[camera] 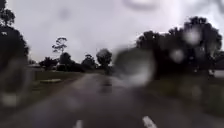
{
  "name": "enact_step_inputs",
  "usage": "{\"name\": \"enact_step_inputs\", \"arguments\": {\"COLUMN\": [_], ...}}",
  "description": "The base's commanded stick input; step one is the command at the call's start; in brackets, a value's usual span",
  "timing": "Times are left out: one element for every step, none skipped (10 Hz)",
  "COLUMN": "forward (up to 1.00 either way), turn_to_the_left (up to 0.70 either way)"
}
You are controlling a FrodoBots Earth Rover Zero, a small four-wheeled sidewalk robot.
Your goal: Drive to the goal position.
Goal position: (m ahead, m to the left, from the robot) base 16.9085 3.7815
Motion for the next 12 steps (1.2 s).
{"name": "enact_step_inputs", "arguments": {"forward": [0.85,0.85,0.85,0.85,0.85,0.85,0.85,0.85,0.85,0.85,0.85,0.85], "turn_to_the_left": [0.0,0.0,0.0,0.0,0.05,0.2,0.33,0.34,0.34,0.34,0.34,0.34]}}
